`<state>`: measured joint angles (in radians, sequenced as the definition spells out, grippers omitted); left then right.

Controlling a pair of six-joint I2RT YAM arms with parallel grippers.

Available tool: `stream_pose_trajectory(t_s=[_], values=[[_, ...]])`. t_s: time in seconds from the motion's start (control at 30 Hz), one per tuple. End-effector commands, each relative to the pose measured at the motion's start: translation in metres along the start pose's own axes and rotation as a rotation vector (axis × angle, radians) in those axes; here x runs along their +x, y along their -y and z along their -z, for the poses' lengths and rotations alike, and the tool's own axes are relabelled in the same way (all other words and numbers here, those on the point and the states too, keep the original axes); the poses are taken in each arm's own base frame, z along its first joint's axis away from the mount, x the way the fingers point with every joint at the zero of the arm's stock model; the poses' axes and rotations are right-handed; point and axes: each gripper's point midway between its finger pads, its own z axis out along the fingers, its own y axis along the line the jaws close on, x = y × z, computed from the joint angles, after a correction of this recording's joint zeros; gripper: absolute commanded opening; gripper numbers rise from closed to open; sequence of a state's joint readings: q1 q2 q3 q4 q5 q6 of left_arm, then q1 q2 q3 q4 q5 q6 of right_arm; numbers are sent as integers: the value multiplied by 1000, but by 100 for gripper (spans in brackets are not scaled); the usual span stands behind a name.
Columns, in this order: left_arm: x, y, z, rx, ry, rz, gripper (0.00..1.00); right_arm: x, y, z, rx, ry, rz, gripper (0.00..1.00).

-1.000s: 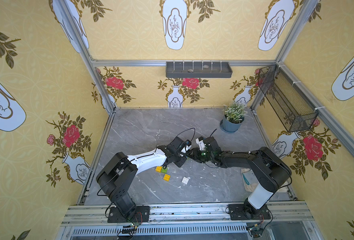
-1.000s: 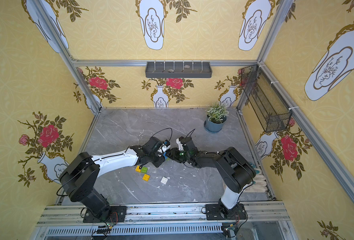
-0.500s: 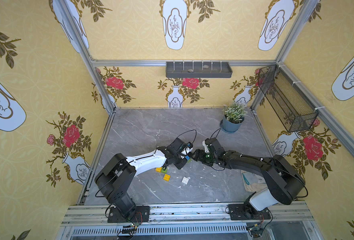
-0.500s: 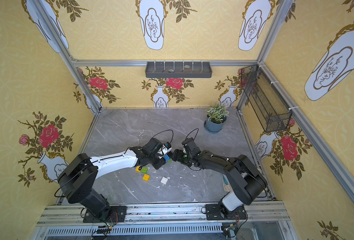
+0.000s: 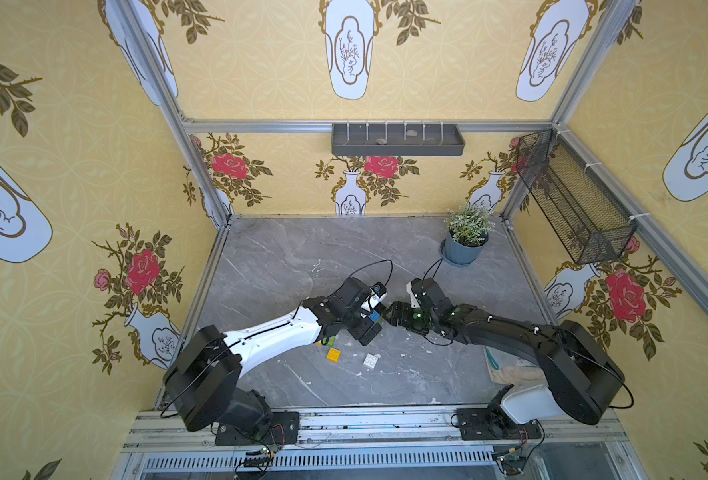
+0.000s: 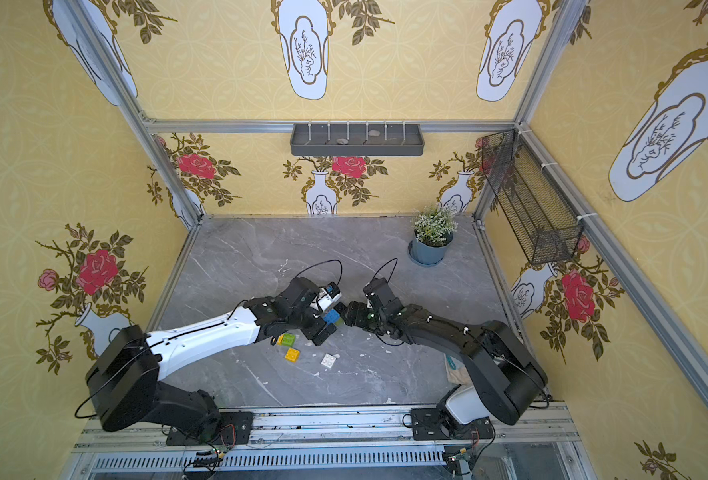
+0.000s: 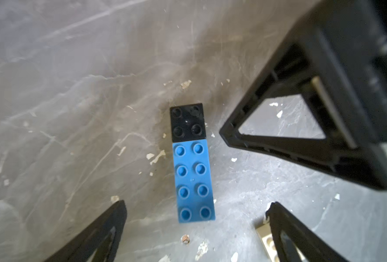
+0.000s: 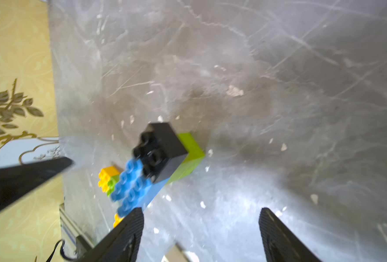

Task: Assemble the number 4 with lego
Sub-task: Adjust the lego brick at the center of the board.

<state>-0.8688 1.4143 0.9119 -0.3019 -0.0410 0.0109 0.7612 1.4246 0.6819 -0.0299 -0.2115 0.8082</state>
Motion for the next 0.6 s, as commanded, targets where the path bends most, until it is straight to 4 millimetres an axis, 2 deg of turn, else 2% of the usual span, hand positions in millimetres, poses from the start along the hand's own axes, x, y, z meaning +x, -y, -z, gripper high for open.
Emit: stream_pose_trajectory(t_s=[0.0, 0.1, 0.17, 0.27, 0.3, 0.37, 0.43, 0.57], values=[[-6, -19, 35, -98, 60, 70, 100, -4, 8, 11, 67, 38, 33, 73], [-22, -33, 85, -157, 218, 194, 100, -23, 1, 21, 77, 76, 74, 47], [-25, -31, 111, -122, 335, 286, 100, -40, -16, 19, 35, 65, 114, 32], [-19, -38, 132, -116, 469, 438, 100, -66, -43, 8, 18, 35, 192, 27], [-17, -41, 137, -120, 496, 476, 100, -73, -52, 3, 2, 22, 207, 26], [-13, -47, 146, -126, 532, 524, 98, -86, -52, -17, 19, -39, 198, 18], [-4, -59, 151, -158, 554, 626, 100, -94, -55, -33, 17, -75, 208, 17], [25, -79, 135, -157, 547, 866, 100, -104, -53, -57, 4, -154, 192, 16]])
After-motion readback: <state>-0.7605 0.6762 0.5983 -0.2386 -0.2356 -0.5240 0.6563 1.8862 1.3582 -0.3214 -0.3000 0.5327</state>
